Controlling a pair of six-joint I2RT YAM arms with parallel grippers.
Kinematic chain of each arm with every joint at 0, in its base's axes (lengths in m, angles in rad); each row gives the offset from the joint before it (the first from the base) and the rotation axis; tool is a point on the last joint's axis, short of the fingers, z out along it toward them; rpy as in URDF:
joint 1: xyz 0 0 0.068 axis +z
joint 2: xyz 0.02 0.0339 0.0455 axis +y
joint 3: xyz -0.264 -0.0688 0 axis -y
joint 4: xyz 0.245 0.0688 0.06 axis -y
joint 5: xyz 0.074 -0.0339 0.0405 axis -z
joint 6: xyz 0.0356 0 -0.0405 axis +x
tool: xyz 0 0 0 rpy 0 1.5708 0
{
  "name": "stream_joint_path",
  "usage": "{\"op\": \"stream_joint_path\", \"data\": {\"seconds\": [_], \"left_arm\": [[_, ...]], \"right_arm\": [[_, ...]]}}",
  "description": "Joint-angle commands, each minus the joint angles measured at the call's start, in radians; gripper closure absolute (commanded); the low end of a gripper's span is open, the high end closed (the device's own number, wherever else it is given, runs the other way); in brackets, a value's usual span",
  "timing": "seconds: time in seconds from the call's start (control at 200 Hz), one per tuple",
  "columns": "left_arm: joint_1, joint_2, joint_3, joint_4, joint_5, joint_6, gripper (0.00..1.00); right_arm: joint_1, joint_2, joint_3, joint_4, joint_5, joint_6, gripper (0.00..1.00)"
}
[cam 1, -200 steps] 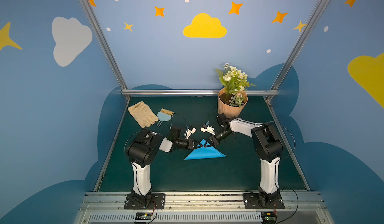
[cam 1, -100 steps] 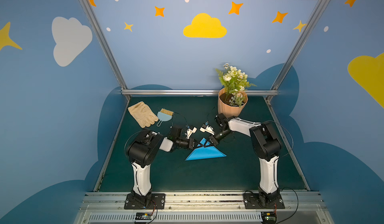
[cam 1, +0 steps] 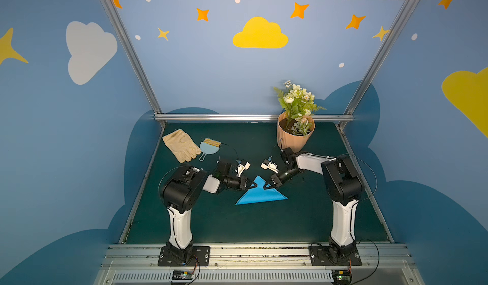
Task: Fold the square paper diagonally
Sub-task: Fold the paper at the center of the board.
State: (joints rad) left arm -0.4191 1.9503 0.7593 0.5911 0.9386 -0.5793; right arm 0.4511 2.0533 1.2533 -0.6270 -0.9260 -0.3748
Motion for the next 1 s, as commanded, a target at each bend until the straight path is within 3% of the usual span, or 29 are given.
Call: {"op": "stream_joint_path", "data": {"seconds": [0.0, 0.1, 0.416, 0.996], "left_arm": [[0.003, -0.001, 0.017, -0.013, 0.007, 0.025, 0.97], [0.003, -0.001, 0.017, -0.014, 0.008, 0.024, 0.97], [0.005, -0.014, 0.021, -0.023, 0.003, 0.025, 0.76], [0.003, -0.021, 0.035, -0.057, 0.003, 0.044, 0.74]], "right_arm": [[-0.009, -0.034, -0.011, 0.04, -0.022, 0.034, 0.9], [-0.017, -0.035, -0.01, 0.044, -0.027, 0.037, 1.0], [-0.007, -0.017, 0.016, 0.018, -0.017, 0.022, 1.0], [0.006, -0.014, 0.068, -0.029, 0.012, 0.007, 1.0]]}}
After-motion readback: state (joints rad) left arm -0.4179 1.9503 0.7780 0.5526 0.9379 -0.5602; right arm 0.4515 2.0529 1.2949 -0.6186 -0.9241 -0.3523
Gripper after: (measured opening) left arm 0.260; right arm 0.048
